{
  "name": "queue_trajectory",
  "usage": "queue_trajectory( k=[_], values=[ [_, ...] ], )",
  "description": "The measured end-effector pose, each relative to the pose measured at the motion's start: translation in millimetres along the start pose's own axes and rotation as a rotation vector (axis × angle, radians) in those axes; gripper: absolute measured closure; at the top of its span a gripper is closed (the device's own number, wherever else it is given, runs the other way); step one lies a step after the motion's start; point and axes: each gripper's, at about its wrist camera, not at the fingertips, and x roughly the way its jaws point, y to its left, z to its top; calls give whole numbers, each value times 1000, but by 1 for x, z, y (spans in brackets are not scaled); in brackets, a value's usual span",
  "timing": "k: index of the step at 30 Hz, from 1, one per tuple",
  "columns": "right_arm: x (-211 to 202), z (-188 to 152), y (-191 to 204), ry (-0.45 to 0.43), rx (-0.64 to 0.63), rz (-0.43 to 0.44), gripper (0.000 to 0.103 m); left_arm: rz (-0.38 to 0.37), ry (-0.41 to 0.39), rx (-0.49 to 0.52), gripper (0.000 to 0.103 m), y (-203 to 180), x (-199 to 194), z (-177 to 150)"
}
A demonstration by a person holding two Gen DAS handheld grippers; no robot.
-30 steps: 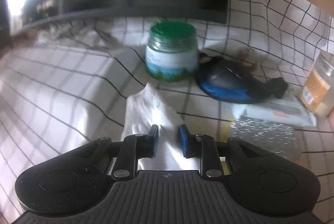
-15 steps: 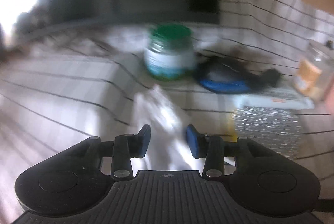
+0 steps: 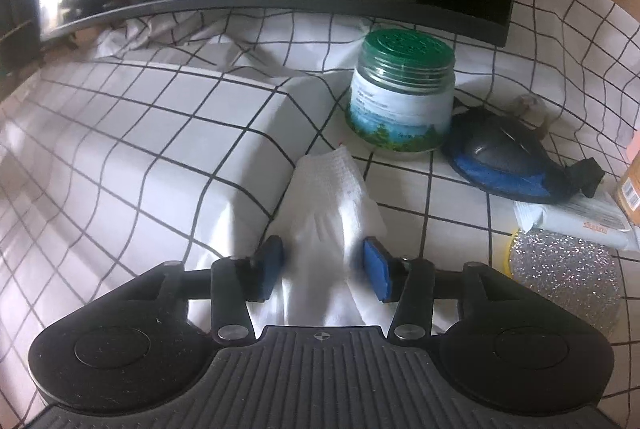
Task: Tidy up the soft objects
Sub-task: 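Lift the white glove with the left tool while the right tool grasps a small clear packet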
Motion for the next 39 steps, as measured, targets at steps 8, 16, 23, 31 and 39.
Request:
queue_trajectory(
  k=[8,16,23,31,39],
  values=[
    [2,-7,1,18,14,-6,11,-17,47,9,51,1,3,7],
    [1,-10,3,19,13,-16,11,-90,52,40,84,-5,-3,2],
    [0,-9,6,8,4,-24,11,-176,57,40,90,-8,-14,-9],
    [-34,54,0,-119,-19,-40,11,-259,-1,52,90,-11,-45,-11],
    [-17,196,-44,-60,204,23,15,-313,-92,-14,90,9,-65,2]
  ],
)
